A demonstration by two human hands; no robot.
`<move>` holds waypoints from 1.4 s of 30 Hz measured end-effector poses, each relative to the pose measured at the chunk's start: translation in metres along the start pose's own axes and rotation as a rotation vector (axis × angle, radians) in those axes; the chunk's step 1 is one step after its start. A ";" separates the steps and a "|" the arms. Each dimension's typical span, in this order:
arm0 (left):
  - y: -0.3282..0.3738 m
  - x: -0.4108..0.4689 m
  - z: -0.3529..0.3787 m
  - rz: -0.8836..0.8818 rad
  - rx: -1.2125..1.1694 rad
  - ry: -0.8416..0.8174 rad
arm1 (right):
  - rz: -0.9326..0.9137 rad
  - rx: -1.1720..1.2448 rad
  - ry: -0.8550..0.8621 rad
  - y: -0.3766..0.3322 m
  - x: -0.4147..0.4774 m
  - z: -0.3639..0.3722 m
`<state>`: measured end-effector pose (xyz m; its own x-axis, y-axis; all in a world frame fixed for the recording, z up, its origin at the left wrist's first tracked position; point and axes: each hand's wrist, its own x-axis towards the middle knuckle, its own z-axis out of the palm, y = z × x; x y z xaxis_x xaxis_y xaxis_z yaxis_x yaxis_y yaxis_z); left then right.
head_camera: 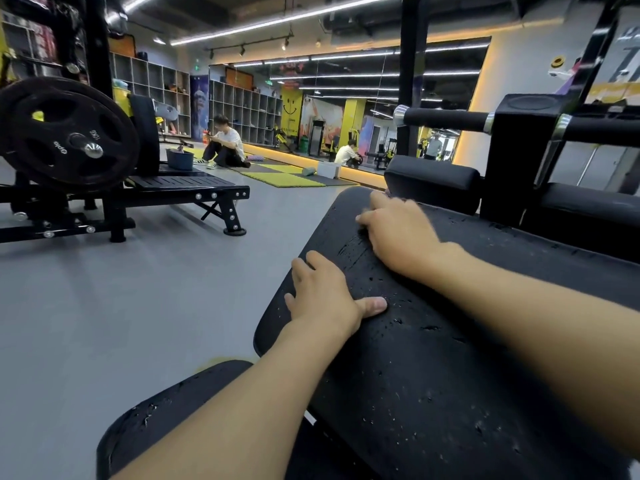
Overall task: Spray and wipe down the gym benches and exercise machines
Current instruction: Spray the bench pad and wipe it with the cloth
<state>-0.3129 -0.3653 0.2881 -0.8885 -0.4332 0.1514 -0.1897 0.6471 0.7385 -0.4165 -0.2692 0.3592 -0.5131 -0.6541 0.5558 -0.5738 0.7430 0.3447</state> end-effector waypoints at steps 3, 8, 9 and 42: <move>-0.002 0.002 0.001 0.009 0.025 0.017 | -0.346 0.104 -0.181 -0.032 -0.033 0.002; -0.002 -0.001 0.002 0.037 0.009 0.020 | -0.020 0.011 -0.021 0.018 -0.021 -0.013; -0.002 -0.001 0.003 0.038 0.022 0.027 | 0.019 0.010 -0.008 0.014 -0.025 -0.012; 0.020 -0.040 -0.002 -0.001 0.280 -0.339 | -0.170 -0.022 -0.137 0.027 -0.102 -0.044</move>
<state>-0.2802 -0.3365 0.2984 -0.9663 -0.2340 -0.1076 -0.2551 0.8122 0.5247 -0.3512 -0.1761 0.3452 -0.4932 -0.7820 0.3812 -0.6457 0.6227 0.4421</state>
